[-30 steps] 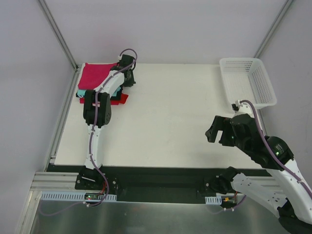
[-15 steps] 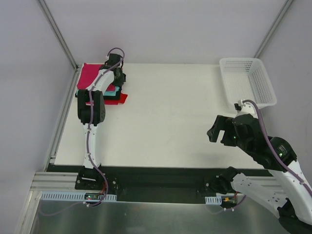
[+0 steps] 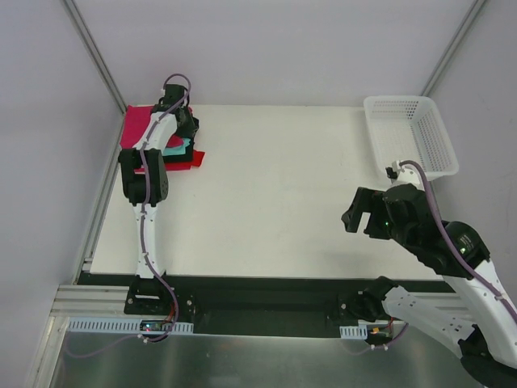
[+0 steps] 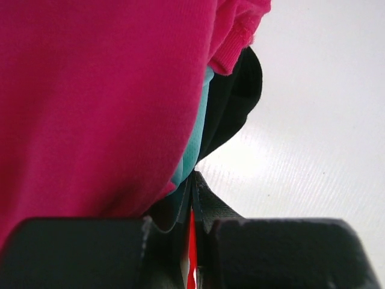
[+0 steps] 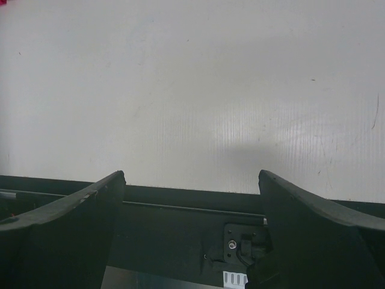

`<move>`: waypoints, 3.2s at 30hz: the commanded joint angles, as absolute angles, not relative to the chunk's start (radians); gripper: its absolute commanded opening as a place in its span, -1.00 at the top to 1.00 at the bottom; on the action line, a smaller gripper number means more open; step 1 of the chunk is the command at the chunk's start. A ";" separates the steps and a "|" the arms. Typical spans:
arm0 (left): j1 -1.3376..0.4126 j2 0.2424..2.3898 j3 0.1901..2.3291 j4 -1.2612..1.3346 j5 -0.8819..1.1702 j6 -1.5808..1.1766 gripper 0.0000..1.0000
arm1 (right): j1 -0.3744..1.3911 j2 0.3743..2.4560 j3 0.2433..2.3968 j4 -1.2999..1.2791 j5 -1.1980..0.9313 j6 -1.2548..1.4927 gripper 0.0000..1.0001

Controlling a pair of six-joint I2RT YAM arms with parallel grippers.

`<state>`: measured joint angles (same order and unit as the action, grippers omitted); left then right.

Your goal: Fold and stack the t-shirts

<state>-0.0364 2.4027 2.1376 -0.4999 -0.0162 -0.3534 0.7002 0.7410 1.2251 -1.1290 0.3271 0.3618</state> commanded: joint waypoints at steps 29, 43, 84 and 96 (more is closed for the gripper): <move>0.104 1.970 1.888 -0.575 0.015 -0.314 1.00 | 0.698 0.741 1.172 -1.029 0.184 0.376 -0.93; 0.112 2.031 1.806 -0.620 0.038 -0.336 1.00 | 0.698 0.744 1.181 -1.042 0.193 0.371 -0.93; 0.069 2.131 1.985 -0.612 0.126 -0.448 1.00 | 0.698 0.752 1.138 -1.026 0.190 0.376 -0.93; 0.202 2.006 1.939 -0.647 0.052 -0.416 1.00 | 0.698 0.727 1.121 -1.023 0.186 0.379 -0.93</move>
<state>0.1364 2.0930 1.9839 -0.6132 0.1032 -0.4259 0.7002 0.7395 1.1210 -1.0428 0.1932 0.3809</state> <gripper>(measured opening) 0.002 0.963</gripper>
